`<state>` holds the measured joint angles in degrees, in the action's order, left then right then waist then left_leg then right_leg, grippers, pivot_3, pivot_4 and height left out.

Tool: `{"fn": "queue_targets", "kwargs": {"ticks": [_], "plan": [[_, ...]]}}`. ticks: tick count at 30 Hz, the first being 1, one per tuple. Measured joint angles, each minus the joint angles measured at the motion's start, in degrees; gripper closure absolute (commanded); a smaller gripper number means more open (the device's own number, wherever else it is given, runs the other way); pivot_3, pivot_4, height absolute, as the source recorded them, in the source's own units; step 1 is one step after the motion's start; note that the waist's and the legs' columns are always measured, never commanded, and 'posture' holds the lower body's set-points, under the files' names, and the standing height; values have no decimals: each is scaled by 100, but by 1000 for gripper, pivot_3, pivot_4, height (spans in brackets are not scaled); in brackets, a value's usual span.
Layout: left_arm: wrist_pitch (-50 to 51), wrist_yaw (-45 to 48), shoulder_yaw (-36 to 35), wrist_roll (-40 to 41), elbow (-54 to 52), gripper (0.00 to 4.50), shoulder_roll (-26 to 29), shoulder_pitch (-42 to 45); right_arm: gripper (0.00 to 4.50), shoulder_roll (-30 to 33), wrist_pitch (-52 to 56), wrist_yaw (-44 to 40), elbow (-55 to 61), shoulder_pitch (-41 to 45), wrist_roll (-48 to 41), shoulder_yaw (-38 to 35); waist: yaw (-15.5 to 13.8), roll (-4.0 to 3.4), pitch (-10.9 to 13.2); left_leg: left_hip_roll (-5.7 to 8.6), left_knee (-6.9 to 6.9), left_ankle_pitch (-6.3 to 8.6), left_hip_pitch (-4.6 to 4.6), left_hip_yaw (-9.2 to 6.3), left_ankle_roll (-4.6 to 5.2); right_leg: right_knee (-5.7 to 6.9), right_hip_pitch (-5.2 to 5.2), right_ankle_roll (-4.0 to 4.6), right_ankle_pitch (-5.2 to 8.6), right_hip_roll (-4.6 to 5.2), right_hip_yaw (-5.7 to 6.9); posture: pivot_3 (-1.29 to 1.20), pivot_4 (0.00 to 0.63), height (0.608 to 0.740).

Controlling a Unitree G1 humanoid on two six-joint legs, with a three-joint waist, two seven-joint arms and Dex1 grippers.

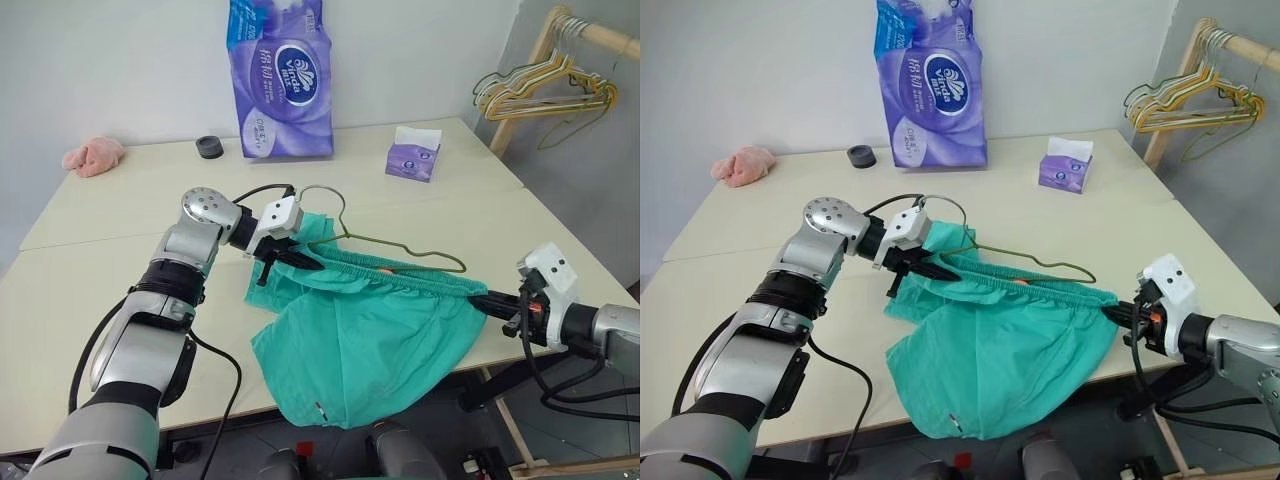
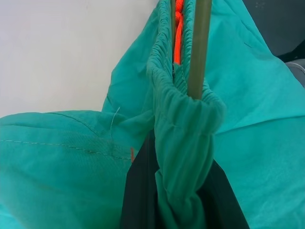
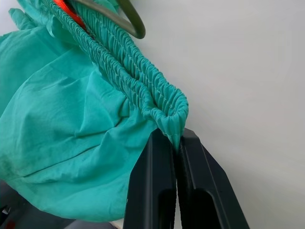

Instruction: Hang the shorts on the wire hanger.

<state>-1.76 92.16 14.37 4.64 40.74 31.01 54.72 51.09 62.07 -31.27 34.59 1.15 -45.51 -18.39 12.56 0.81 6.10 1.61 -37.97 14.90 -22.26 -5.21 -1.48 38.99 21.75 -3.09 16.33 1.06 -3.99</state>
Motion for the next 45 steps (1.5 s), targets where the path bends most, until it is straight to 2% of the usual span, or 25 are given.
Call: {"fn": "queue_targets", "kwargs": {"ticks": [6, 12, 28, 33, 38, 45], "plan": [[289, 0, 75, 231, -203, 4500, 30, -3, 4487, 13, -152, -20, -124, -229, 134, 5, -6, 0, 0, 1, -1, 0, -1, 1, 0, 0, 0, 0, 0, 1, -1, -269, 61, 740], [-31, 0, 384, 153, -257, 4500, 154, -46, 4487, 32, -201, -74, -110, -212, 156, 9, -2, 0, 0, 0, 1, 0, 2, 2, 0, 0, 0, 0, 0, 0, -2, -270, 60, 740], [-832, -386, 384, -406, 434, 4500, 122, -25, 4487, 454, 10, -205, 562, 557, 12, 243, 0, 0, 0, 0, 0, 0, 0, 3, 0, -1, 1, 0, 0, 2, -3, -275, 58, 740], [-877, -556, 373, -488, 493, 4500, 46, 4, 4487, 557, 140, -177, 663, 1587, -85, 691, 15, -1, 0, -3, 1, 0, 0, 0, 0, -2, 3, 0, 0, 3, 0, -286, 57, 740], [-871, -845, 346, -574, 560, 4500, -166, 26, 4487, 397, 223, -96, 663, 2554, 153, 1778, 25, -2, -1, -4, -2, 0, -15, -1, 0, -1, 17, 2, -1, 13, 0, -292, 55, 740], [-856, -1053, 345, -617, 515, 4500, -273, 1, 4487, 193, 191, -110, 583, 3171, 834, 2895, 59, -5, -3, -3, -10, -1, -50, -9, 0, 7, 52, 4, -3, 24, 3, -294, 52, 740]]}}
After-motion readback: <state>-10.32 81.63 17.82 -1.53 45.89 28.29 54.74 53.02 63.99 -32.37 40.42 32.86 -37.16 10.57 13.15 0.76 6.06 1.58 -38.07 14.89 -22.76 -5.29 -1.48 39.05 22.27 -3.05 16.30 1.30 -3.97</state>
